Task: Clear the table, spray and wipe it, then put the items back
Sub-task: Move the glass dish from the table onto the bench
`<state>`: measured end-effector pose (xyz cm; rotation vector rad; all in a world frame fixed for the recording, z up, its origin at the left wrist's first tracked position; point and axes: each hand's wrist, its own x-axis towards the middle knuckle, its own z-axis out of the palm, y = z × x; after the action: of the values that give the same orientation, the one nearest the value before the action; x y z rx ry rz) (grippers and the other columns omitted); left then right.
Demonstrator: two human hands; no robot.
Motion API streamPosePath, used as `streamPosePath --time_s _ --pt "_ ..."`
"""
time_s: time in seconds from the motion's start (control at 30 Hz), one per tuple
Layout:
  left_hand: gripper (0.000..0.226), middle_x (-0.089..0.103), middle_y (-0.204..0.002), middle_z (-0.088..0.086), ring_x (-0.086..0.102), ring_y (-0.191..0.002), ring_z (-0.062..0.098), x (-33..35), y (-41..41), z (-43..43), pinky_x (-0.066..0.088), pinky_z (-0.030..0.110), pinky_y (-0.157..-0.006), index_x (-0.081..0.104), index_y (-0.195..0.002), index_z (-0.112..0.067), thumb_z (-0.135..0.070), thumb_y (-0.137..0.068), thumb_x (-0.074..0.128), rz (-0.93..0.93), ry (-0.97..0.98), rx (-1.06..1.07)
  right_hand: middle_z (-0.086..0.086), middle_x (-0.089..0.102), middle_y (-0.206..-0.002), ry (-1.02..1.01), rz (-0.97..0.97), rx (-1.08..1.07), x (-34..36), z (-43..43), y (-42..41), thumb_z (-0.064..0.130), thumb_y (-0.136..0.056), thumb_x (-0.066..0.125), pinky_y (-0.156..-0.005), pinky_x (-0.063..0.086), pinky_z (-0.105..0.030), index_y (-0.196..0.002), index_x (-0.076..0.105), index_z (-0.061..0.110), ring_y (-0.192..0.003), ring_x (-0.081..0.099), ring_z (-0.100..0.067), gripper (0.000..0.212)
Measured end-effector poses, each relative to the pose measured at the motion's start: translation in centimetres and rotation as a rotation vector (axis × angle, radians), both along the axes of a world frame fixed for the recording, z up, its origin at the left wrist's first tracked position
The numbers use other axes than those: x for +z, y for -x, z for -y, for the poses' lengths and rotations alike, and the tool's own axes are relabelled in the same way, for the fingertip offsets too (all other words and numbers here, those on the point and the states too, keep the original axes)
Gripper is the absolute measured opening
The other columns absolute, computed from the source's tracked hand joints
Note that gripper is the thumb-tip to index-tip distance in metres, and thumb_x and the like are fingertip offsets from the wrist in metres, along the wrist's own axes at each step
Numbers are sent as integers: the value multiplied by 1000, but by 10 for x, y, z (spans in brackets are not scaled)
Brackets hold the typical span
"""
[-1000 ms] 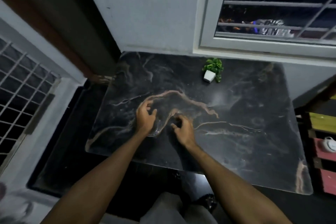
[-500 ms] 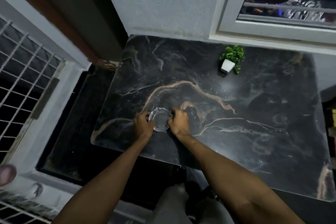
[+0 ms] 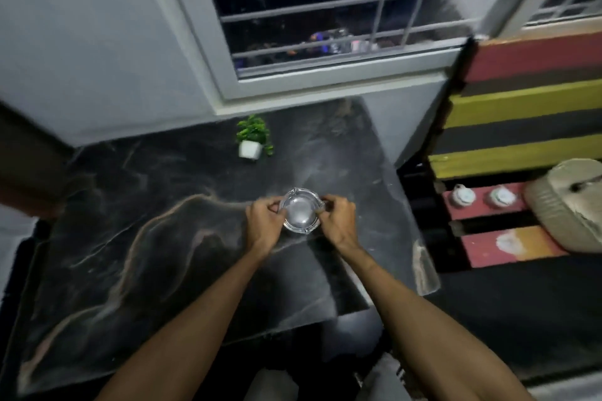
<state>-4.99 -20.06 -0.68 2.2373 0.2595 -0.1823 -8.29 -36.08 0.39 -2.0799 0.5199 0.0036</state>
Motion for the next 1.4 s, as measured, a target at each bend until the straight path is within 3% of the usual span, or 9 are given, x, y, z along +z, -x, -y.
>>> streamPosePath --time_s 0.13,0.37,0.57,0.67,0.73,0.87,1.07,1.2,1.4 --pt "27 81 -94 2 71 -79 7 0 0 145 53 17 -77 81 -105 -15 -10 -80 74 50 20 -138 -10 79 -92 10 40 -156 -3 141 19 14 -77 69 -79 58 -36 -102 77 12 -86 73 -24 26" --pt "20 78 -77 5 70 -72 15 -19 32 370 56 28 -74 83 -95 -15 -13 -80 70 2 43 -336 4 75 -76 21 -8 -341 -32 355 74 8 -72 68 -67 51 -26 -98 77 15 -74 68 -17 28" --pt "11 65 -57 -1 57 -56 7 -85 57 512 45 26 -55 80 -81 -13 -21 -84 73 -83 31 -469 -10 67 -64 44 -141 -453 -101 487 110 11 -74 68 -63 57 -50 -88 74 11 -61 65 -34 16" --pt "23 59 -52 -4 48 -45 -7 -133 61 561 32 15 -48 65 -62 -18 -13 -82 75 -114 20 -521 -7 71 -70 44 -188 -508 -148 528 120 7 -75 66 -68 59 -47 -98 77 13 -64 68 -31 26" --pt "26 65 -58 5 62 -54 9 -171 64 588 32 23 -49 62 -59 -15 -13 -82 75 -153 -9 -552 -9 75 -78 48 -216 -546 -185 551 124 5 -75 67 -77 59 -40 -104 77 12 -72 70 -28 31" --pt "13 77 -71 -1 70 -68 15 -241 68 626 49 30 -56 82 -91 -18 -20 -83 72 -191 -53 -629 -10 77 -90 53 -266 -598 -251 585 131 5 -77 70 -78 53 -30 -107 77 11 -82 69 -23 31" --pt "47 51 -42 -25 49 -45 -14 -295 71 659 34 7 -44 51 -45 -28 -13 -86 70 -121 20 -643 -9 78 -92 68 -242 -657 -302 610 135 8 -79 69 -74 53 -31 -97 78 11 -81 68 -20 21" --pt "25 59 -53 -17 55 -53 -13 -313 72 671 34 7 -46 79 -75 -15 -23 -94 65 -148 12 -678 -6 78 -94 95 -250 -659 -316 618 138 9 -80 66 -77 57 -37 -98 77 14 -84 70 -23 22" --pt "16 77 -79 1 51 -54 -11 -315 70 668 36 4 -51 82 -99 -14 -18 -88 70 -148 -5 -718 -9 77 -96 171 -307 -640 -315 617 138 13 -82 65 -73 51 -33 -103 74 16 -89 69 -31 23"
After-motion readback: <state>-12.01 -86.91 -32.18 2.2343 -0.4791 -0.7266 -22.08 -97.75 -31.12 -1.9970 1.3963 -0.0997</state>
